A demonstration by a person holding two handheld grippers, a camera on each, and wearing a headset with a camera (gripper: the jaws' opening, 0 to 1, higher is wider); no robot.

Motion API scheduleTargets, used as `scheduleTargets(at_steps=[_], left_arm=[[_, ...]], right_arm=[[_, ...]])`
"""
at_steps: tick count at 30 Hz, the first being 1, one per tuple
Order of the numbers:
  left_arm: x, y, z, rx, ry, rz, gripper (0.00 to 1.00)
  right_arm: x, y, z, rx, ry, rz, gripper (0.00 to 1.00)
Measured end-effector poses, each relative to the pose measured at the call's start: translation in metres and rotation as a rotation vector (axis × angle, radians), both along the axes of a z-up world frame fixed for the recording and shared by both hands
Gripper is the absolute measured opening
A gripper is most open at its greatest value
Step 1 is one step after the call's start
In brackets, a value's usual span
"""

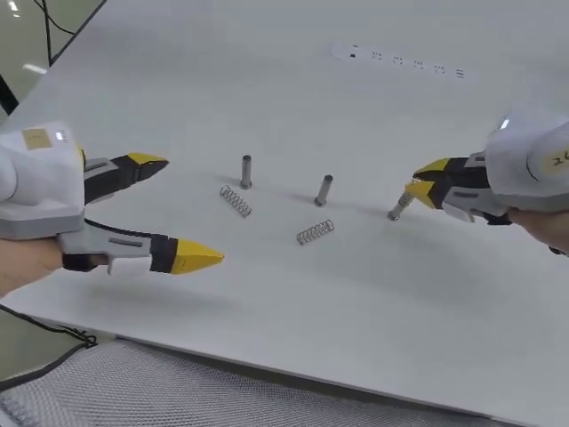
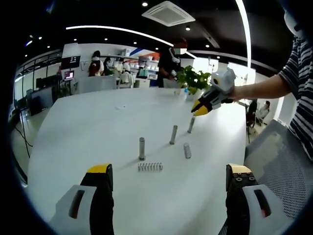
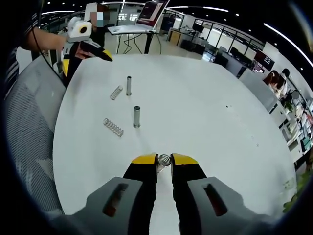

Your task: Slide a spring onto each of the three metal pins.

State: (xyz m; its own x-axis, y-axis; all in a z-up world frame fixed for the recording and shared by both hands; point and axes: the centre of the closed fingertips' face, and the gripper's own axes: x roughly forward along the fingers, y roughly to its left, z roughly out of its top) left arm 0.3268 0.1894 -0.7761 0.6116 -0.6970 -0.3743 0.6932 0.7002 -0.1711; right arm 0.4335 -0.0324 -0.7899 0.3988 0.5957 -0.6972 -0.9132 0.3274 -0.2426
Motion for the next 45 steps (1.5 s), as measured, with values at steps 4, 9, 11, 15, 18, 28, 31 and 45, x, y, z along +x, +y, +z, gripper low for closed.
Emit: scheduleTargets(at_steps=[4, 9, 11, 15, 18, 28, 31, 45], left_arm=[[-0.001, -0.001, -0.001, 0.002, 0.004, -0.003, 0.95], [0.0, -0.002, 0.0, -0.002, -0.001, 0.0, 0.95], [0.0, -0.002, 0.001, -0.005, -0.002, -0.001, 0.95], [0.0, -0.002, 0.001, -0.003, 0.0, -0.001, 0.95], [-0.001, -0.002, 0.0, -0.001, 0.003, -0.002, 0.94], [0.0, -0.002, 0.002, -0.003, 0.0, -0.001, 0.95], [0.0, -0.003, 0.002, -0.001, 0.002, -0.004, 0.95], [0.001, -0.005, 0.006, -0.002, -0.002, -0.012, 0.95]], right_arm=[[-0.001, 0.0, -0.006, -0.015, 0.009, 0.001, 0.12], [-0.001, -0.002, -0.015, -0.028, 0.027, -0.01, 0.12], [-0.002, -0.003, -0.019, -0.036, 0.034, -0.012, 0.12], [-0.003, -0.004, -0.023, -0.04, 0.043, -0.018, 0.12], [-0.003, -0.004, -0.025, -0.041, 0.05, -0.023, 0.12], [-0.004, -0.005, -0.027, -0.039, 0.058, -0.038, 0.13], [-0.004, -0.006, -0.026, -0.025, 0.063, -0.055, 0.13], [-0.013, -0.006, -0.001, 0.01, 0.017, -0.033, 0.19]])
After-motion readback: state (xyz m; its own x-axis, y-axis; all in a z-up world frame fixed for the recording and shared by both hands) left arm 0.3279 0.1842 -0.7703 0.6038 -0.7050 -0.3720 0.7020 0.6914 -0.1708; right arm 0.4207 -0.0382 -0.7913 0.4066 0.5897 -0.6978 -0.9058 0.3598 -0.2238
